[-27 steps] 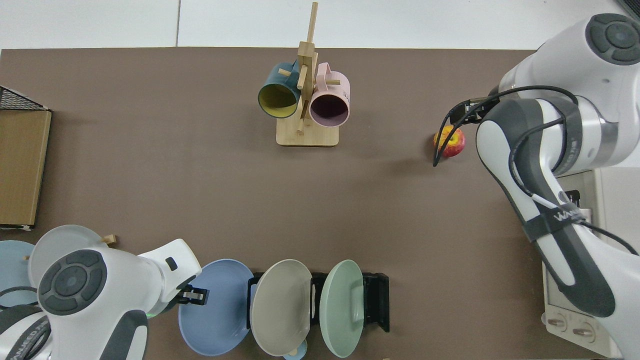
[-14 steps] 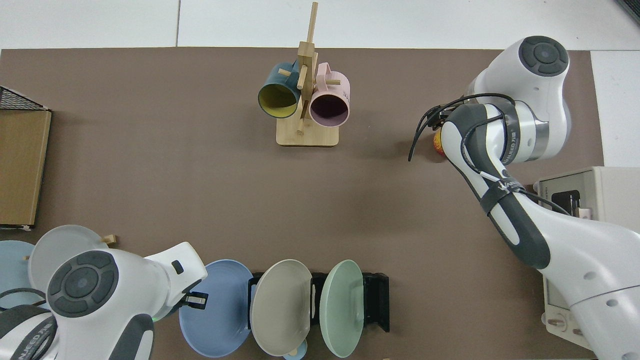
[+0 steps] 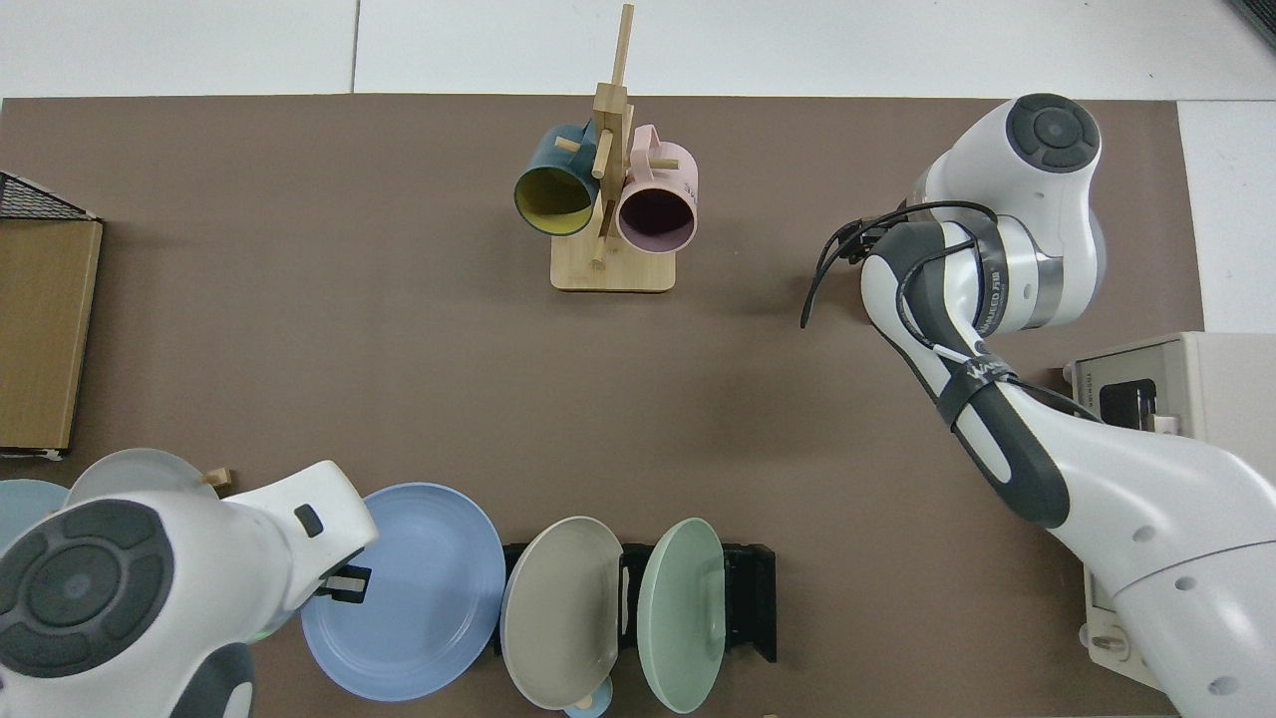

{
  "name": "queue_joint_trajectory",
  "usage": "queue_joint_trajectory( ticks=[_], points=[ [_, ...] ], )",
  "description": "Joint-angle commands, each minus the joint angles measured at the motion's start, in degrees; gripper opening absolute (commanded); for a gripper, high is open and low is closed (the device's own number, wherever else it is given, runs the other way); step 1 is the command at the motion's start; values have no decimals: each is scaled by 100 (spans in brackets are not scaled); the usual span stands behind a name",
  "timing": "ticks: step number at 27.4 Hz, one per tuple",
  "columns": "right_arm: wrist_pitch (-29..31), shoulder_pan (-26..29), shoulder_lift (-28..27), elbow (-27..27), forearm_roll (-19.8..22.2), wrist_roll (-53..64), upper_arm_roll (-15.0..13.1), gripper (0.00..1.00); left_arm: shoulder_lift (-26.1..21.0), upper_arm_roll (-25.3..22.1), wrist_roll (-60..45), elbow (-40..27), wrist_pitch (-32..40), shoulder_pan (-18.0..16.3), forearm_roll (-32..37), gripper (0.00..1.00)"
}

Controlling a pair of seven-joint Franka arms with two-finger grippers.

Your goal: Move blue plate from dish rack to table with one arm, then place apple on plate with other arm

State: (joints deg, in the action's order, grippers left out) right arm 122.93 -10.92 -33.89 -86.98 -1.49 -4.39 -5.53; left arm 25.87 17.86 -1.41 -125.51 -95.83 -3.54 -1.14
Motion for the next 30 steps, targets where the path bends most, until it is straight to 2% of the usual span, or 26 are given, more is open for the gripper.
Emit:
queue_joint_trajectory(
  ticks=[1,6,10,11,14,15,16,20,22,26,30],
  points=[
    [319,20,40,-293,-27,-53,26,100,-239,-308,106,220,3,-59,-35,0],
    [609,2,119,-618,0,-53,26,100,-731,-695,352,597,-234,-50,-193,0],
    [592,11,128,-645,0,-53,26,100,-1171,-862,440,695,-716,-59,-325,0],
    [584,11,128,-645,-9,-53,26,97,-1302,-889,414,695,-909,-59,-378,0],
    [513,90,145,-645,-79,-44,26,71,-1654,-985,405,721,-1385,-68,-842,0],
    [496,99,146,-645,-88,-44,26,58,-1768,-1029,422,765,-1525,-59,-1009,0],
    [461,108,154,-645,-88,-44,26,40,-1917,-1056,423,835,-1657,-59,-1098,0],
    [338,108,154,-619,-88,-44,26,7,-2322,-1056,361,967,-1956,-41,-1195,0],
    [250,99,181,-601,-79,-44,26,0,-2515,-1056,291,959,-2220,-41,-1344,0],
    [-31,55,269,-452,-79,-44,26,0,-2920,-1047,247,941,-2651,-33,-1906,0],
    [-111,20,426,-417,-62,-44,26,0,-3052,-968,255,836,-2827,55,-2224,0]
  ],
)
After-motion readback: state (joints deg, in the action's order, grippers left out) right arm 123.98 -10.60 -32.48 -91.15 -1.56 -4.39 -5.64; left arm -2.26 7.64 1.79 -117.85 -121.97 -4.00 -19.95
